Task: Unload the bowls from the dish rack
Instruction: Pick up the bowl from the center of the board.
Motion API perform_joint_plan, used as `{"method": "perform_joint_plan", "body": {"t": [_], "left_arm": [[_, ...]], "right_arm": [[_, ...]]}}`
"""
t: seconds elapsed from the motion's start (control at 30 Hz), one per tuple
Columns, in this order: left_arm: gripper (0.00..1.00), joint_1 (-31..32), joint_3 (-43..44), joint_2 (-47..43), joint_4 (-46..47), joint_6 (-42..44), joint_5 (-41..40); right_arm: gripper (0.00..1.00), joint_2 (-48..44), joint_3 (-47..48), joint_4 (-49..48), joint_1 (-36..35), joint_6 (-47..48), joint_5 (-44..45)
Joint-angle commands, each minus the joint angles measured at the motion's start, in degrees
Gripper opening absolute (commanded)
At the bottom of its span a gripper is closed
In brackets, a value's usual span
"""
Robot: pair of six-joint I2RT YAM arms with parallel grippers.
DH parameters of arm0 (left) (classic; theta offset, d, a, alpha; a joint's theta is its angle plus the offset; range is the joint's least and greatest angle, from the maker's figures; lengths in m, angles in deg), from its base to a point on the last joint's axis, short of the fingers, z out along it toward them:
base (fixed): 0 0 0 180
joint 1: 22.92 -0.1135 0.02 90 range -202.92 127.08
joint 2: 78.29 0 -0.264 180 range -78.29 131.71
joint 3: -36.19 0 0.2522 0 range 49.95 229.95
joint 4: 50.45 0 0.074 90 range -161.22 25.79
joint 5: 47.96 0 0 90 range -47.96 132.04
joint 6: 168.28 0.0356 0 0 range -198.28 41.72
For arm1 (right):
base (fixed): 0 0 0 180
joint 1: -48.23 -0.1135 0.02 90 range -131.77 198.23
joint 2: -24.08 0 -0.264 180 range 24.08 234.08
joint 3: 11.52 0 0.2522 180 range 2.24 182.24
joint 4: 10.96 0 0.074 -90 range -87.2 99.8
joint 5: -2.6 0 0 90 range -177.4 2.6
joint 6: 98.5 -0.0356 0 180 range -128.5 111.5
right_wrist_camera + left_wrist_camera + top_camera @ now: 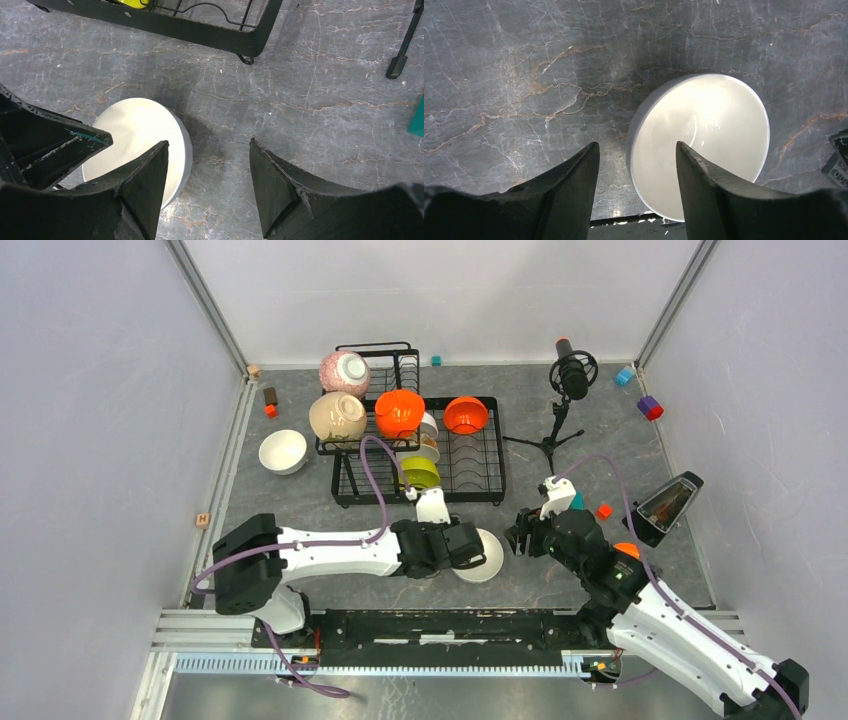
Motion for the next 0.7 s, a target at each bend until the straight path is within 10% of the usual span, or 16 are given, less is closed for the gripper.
{"method": "perform_joint_plan", "body": {"t": [0.0, 0.37, 0.67], "left_arm": [[0.62, -0.9, 0.6, 1.7, 1.3, -3.1, 1.3], [0.46, -2.0, -1.8, 3.7, 2.9, -3.6, 1.6], [0.02, -2.0, -2.9, 3.1, 3.9, -1.7, 1.6]], "right_arm": [[0.65, -0.5, -1.3, -2.6, -0.2, -0.5, -1.2], [0.64, -1.5, -2.3, -3.3, -0.1, -0.7, -3.6], [0.64, -2.6, -1.3, -2.2, -0.1, 1.4, -3.9]]}}
